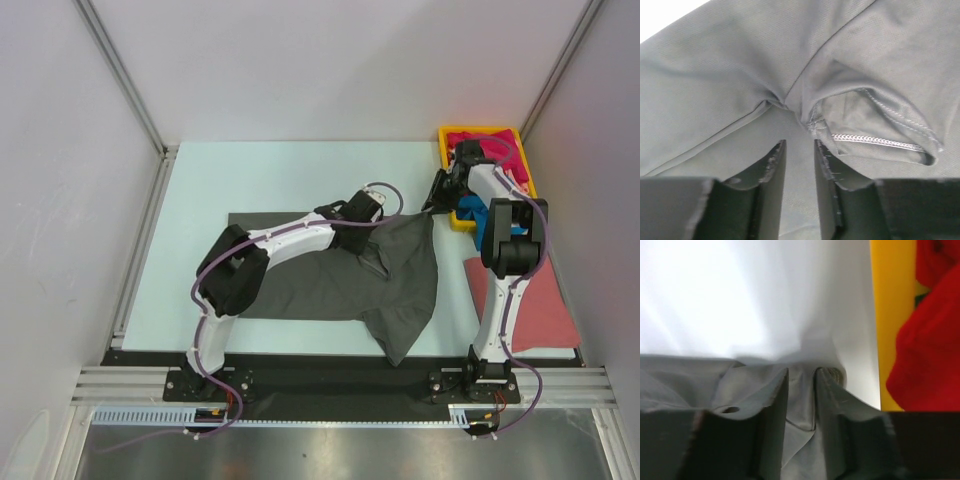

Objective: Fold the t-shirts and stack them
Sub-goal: Fold the tshirt

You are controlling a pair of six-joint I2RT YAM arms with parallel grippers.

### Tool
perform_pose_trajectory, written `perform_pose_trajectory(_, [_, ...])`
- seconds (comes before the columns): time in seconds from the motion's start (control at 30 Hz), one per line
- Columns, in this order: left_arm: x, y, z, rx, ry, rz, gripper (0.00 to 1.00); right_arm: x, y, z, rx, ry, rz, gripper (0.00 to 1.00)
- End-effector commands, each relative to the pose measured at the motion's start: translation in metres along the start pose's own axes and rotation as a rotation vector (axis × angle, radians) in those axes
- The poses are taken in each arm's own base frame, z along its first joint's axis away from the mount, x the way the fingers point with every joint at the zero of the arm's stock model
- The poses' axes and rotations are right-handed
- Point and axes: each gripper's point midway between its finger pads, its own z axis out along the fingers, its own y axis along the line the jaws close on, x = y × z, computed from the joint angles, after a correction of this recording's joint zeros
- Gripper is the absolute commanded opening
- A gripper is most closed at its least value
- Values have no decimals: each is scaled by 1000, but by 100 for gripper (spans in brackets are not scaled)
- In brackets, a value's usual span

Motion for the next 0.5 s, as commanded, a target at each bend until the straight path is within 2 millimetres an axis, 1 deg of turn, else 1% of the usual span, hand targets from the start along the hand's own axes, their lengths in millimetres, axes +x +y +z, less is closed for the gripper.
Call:
perform_pose_trajectory(0.0, [-41,-23,-33,159,-112,-60,32,-7,4,-28,38,-26,-41,37])
perform_pose_trajectory(0.1, [-46,-28,-34,214,-119,-75,32,4,11,-55,53,-28,-27,39])
perform_pose_trajectory(0.13, [-44,-28,-32,211,-112,-75,33,14,16,-67,43,-26,-33,40])
perform_pose_trajectory(0.17, [-44,-27,-30,205,-109,-73,34,27,30,-73,18,-9,-53,40])
perform_pose_trajectory(0.2, [-41,-27,-27,201,-100,-74,35,42,37,-78,12,23,-59,40])
perform_pose_trajectory(0.23, [-37,-26,-22,193,-87,-71,36,66,46,-83,1,56,-82,40])
perform_pose_trajectory(0.27, [-36,-24,-20,180,-82,-71,39,80,52,-86,-6,76,-93,40])
perform_pose_trajectory(0.33, [-29,-22,-14,165,-54,-72,40,106,65,-89,-48,97,-111,38])
perform_pose_trajectory(0.37, [-30,-22,-14,162,-55,-74,41,137,76,-89,-81,144,-147,37])
perform_pose_trajectory(0.4, [-30,-21,-13,165,-53,-77,41,144,84,-89,-101,137,-165,37])
perform_pose_trajectory(0.43, [-28,-20,-11,163,-46,-82,41,156,87,-88,-99,151,-183,36])
perform_pose_trajectory(0.47, [-28,-20,-7,164,-39,-85,42,172,85,-85,-84,173,-203,35])
